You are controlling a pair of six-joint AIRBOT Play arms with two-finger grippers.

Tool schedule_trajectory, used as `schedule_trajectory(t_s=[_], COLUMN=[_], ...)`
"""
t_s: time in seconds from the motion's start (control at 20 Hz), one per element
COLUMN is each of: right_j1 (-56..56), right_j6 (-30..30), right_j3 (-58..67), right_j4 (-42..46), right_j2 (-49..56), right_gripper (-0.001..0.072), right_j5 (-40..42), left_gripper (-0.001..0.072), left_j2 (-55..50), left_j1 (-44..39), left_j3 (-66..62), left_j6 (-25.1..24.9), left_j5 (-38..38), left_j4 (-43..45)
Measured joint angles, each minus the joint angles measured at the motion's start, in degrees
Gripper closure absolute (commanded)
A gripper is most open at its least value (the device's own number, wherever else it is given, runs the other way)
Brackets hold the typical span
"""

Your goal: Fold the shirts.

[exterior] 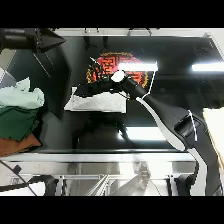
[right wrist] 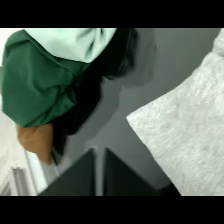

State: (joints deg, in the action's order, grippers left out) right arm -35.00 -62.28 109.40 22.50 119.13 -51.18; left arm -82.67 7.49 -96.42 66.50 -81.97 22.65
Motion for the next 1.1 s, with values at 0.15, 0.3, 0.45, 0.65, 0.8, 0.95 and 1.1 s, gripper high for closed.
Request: schedule_trajectory(t_s=[0.15, 0.3, 0.45, 0.65, 0.8, 0.95, 1.1], right_j1=[4.07, 10.16, 15.89, 21.57, 23.69, 24.11, 23.34], right_j6=[-3.56, -9.07, -14.16, -21.16, -23.98, -25.14, -24.55], right_j3=[0.87, 0.26, -0.79, -1.36, -1.49, -1.57, -1.4], right_j4=[0.39, 5.38, 13.07, 24.48, 29.83, 30.05, 21.59], right_j2=[-0.72, -2.91, -4.35, -4.26, -2.51, 1.16, 5.22], right_gripper=[0.0697, 0.0696, 0.0607, 0.0014, 0.0014, 0.0013, 0.0073], right_j5=[-6.91, -14.75, -20.52, -26.47, -28.11, -28.5, -28.76], left_gripper=[0.0704, 0.0704, 0.0704, 0.0704, 0.0704, 0.0705, 0.0705], left_j2=[2.1, 3.43, 4.76, 5.75, 5.95, 6.01, 6.03], left_j1=[0.7, 0.94, 1.07, 1.07, 1.05, 1.07, 1.07], left_j3=[5.51, 9.31, 12.39, 14.49, 14.95, 15.15, 15.19], left_j6=[-1.73, -2.8, -3.91, -4.66, -4.92, -4.94, -5.07], left_j5=[0.11, -0.7, -1.01, -1.42, -1.16, -0.61, -0.5], left_j4=[-0.24, -0.26, -0.33, -0.33, -0.31, -0.31, -0.24])
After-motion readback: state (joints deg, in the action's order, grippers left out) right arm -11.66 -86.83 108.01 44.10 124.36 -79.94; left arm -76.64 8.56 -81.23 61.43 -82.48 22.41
